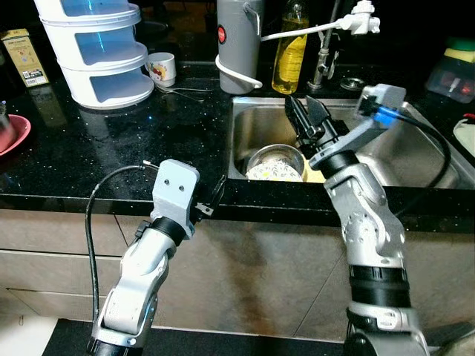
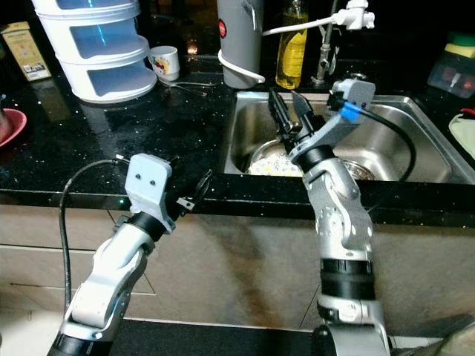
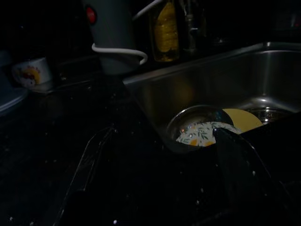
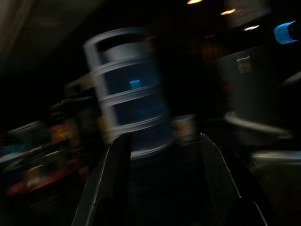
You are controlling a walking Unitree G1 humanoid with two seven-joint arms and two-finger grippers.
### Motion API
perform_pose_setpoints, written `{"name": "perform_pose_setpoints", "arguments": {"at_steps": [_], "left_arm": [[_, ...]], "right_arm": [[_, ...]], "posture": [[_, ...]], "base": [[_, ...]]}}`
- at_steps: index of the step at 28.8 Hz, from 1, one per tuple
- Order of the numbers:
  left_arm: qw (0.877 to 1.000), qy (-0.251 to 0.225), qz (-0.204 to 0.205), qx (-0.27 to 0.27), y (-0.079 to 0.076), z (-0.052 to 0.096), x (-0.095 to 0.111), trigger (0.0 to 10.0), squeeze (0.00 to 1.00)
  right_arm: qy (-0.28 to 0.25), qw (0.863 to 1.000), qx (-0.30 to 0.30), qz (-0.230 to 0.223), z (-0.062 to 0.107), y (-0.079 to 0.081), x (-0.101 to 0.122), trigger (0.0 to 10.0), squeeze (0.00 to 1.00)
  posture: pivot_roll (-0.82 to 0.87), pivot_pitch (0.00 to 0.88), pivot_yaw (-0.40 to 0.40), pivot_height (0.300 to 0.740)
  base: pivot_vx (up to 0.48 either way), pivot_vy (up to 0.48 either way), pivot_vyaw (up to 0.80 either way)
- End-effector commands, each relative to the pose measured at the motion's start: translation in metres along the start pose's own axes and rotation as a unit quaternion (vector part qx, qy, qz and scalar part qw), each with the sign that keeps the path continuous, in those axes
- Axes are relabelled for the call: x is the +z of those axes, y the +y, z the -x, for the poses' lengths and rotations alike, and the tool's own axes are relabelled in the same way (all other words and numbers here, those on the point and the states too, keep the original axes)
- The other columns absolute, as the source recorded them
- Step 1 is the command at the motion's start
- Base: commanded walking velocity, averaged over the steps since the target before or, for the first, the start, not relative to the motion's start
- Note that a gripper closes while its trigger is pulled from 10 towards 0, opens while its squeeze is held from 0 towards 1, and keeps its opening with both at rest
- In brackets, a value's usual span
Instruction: Kitchen organization
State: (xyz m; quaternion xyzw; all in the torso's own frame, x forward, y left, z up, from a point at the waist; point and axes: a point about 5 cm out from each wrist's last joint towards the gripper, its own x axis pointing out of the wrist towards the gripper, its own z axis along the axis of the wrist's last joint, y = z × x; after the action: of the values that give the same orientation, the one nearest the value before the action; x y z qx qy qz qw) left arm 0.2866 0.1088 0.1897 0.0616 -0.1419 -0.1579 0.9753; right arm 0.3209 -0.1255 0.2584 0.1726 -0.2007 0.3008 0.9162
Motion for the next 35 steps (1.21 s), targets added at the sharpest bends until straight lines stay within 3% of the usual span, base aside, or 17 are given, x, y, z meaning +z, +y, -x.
{"name": "perform_pose_setpoints", "arguments": {"at_steps": [1,9,15,25,35], "left_arm": [[1.0,0.014,-0.012,0.002,0.003,0.0,-0.003,10.0,0.0],[0.999,0.035,-0.014,-0.002,-0.002,0.01,-0.013,10.0,0.0],[0.998,0.056,-0.011,-0.017,-0.009,0.021,-0.022,10.0,0.0],[0.997,0.068,0.001,-0.037,-0.015,0.03,-0.025,10.0,0.0],[0.996,0.078,0.009,-0.04,-0.019,0.035,-0.03,10.0,0.0]], "right_arm": [[0.007,1.0,0.023,-0.01,0.004,0.005,-0.003,10.0,0.0],[0.055,0.997,-0.042,-0.012,0.032,-0.014,-0.024,10.0,0.0],[0.089,0.994,-0.061,-0.002,0.045,-0.012,-0.038,10.0,0.0],[0.114,0.992,-0.05,0.028,0.049,-0.006,-0.045,10.0,0.0],[0.136,0.989,-0.029,0.052,0.05,0.0,-0.05,10.0,0.0]], "posture": [[-0.04,0.0,-0.002,0.74],[-0.05,0.0,0.006,0.74],[-0.05,0.0,0.009,0.74],[-0.05,0.0,0.01,0.74],[-0.05,0.0,0.007,0.74]], "base": [[-0.27,0.0,0.0],[-0.305,0.0,0.0],[-0.316,0.0,0.0],[-0.185,0.0,0.0],[0.0,0.0,0.8]]}}
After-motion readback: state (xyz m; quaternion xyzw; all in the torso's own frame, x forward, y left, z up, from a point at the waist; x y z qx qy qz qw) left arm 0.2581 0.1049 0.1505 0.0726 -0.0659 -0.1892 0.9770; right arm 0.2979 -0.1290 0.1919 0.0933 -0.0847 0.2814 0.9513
